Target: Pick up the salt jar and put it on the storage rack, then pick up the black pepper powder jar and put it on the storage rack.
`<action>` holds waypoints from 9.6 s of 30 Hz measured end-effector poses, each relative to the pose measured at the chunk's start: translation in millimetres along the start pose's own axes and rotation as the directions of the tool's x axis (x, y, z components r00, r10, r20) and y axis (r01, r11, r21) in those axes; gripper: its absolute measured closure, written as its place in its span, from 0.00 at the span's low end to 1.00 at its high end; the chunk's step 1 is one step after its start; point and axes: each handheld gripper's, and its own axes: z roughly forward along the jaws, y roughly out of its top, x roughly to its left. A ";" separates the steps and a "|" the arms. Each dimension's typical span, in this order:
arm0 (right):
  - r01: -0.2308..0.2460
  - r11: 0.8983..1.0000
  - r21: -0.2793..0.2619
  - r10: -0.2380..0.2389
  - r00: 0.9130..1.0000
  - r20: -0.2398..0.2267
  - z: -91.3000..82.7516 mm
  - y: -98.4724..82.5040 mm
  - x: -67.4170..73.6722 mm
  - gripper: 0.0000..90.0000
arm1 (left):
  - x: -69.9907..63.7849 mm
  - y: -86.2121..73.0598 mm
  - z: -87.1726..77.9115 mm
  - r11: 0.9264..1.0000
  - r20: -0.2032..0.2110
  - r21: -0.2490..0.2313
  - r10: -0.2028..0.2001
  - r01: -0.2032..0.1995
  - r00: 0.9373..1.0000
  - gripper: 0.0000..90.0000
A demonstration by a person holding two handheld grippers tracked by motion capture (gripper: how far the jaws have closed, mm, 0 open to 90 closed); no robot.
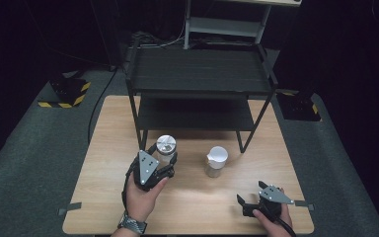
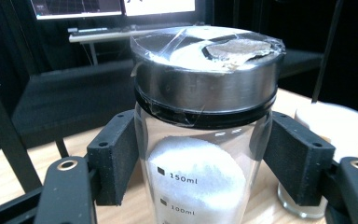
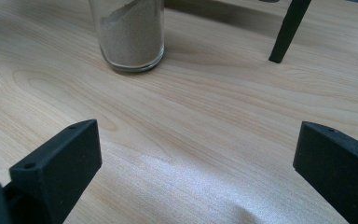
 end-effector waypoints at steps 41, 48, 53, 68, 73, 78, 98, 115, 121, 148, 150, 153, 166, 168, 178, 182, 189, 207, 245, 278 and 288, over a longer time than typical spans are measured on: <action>-0.001 1.000 -0.005 0.001 1.000 -0.008 -0.3 -0.8 -1.7 0.01 | 0.4 105.0 5.3 0.987 -0.072 -0.161 0.013 -0.025 0.997 0.34; -0.001 1.000 -0.005 0.001 1.000 -0.009 -0.3 -0.8 -2.1 0.01 | 3.0 117.8 8.3 0.984 -0.084 -0.174 0.013 -0.027 0.996 0.34; 0.001 1.000 -0.005 -0.001 1.000 -0.008 -0.4 -0.9 -2.0 0.01 | 5.3 127.4 12.5 0.983 -0.092 -0.184 0.001 -0.017 0.996 0.34; 0.003 1.000 -0.007 -0.003 1.000 -0.008 -0.6 -1.2 -2.4 0.01 | 11.6 144.0 25.9 0.974 -0.121 -0.227 -0.019 -0.009 0.992 0.34; 0.003 1.000 -0.007 -0.003 1.000 -0.009 -0.7 -1.4 -2.4 0.01 | 13.8 153.3 35.6 0.975 -0.139 -0.223 -0.014 -0.017 0.990 0.34; 0.002 1.000 -0.009 -0.002 1.000 -0.009 -0.9 -1.7 -2.8 0.01 | 16.4 158.7 43.3 0.976 -0.153 -0.217 -0.024 -0.010 0.988 0.34; 0.000 1.000 -0.014 0.000 1.000 -0.012 -1.4 -2.7 -4.1 0.01 | 14.0 170.0 79.9 0.985 -0.182 -0.171 -0.024 -0.008 0.983 0.34; 0.000 1.000 -0.018 -0.001 1.000 -0.016 -2.0 -3.7 -5.1 0.01 | 18.0 175.8 104.1 0.988 -0.199 -0.153 -0.045 0.014 0.979 0.34; 0.000 1.000 -0.019 0.000 1.000 -0.016 -2.1 -3.8 -5.2 0.01 | 19.7 174.9 107.6 0.987 -0.196 -0.159 -0.061 0.030 0.979 0.34; 0.007 1.000 -0.020 -0.007 1.000 -0.017 -2.2 -3.9 -4.7 0.01 | 20.6 174.1 105.8 0.988 -0.201 -0.153 -0.066 0.035 0.977 0.29; 0.007 1.000 -0.020 -0.007 1.000 -0.017 -2.2 -3.9 -4.7 0.01 | 20.8 173.9 105.2 0.988 -0.203 -0.153 -0.067 0.036 0.977 0.26; 0.009 1.000 -0.021 -0.009 1.000 -0.016 -2.2 -4.0 -4.4 0.01 | 21.3 173.3 103.7 0.987 -0.204 -0.155 -0.082 0.050 0.976 0.20; 0.015 1.000 -0.020 -0.016 1.000 -0.015 -2.1 -3.8 -3.6 0.01 | 24.7 160.1 92.5 0.982 -0.188 -0.187 -0.061 0.025 0.980 0.00; 0.015 1.000 -0.020 -0.015 1.000 -0.014 -2.1 -3.8 -3.5 0.01 | 25.4 159.2 91.3 0.981 -0.181 -0.190 -0.062 0.027 0.981 0.00; 0.016 1.000 -0.018 -0.016 1.000 -0.017 -1.9 -3.4 -4.0 0.01 | 25.9 146.2 74.6 0.977 -0.138 -0.213 -0.055 0.025 0.989 0.00; 0.016 1.000 -0.018 -0.017 1.000 -0.017 -1.9 -3.5 -3.9 0.01 | 24.4 137.6 64.5 0.975 -0.121 -0.220 -0.041 0.013 0.992 0.00; 0.017 1.000 -0.017 -0.017 1.000 -0.016 -1.8 -3.2 -3.8 0.01 | 19.4 124.5 50.9 0.976 -0.115 -0.216 -0.030 0.005 0.993 0.00; 0.019 1.000 -0.015 -0.019 1.000 -0.015 -1.7 -3.0 -3.4 0.01 | 11.3 67.4 15.3 0.980 -0.077 -0.200 -0.026 0.010 0.997 0.00; 0.031 0.999 -0.014 -0.031 0.999 -0.021 -0.9 -2.4 -4.0 0.01 | -5.6 -45.7 -24.2 0.996 0.043 0.090 0.001 -0.005 0.999 0.00; 0.021 1.000 -0.005 -0.021 1.000 0.005 -0.2 -0.9 -0.1 0.01 | 4.9 -66.7 -22.8 0.945 0.055 0.314 0.077 -0.090 0.996 0.01; 0.031 0.999 -0.016 -0.030 0.999 0.009 -2.0 -3.3 2.1 0.01 | 9.1 -66.8 -22.1 0.947 0.061 0.315 0.051 -0.068 0.997 0.01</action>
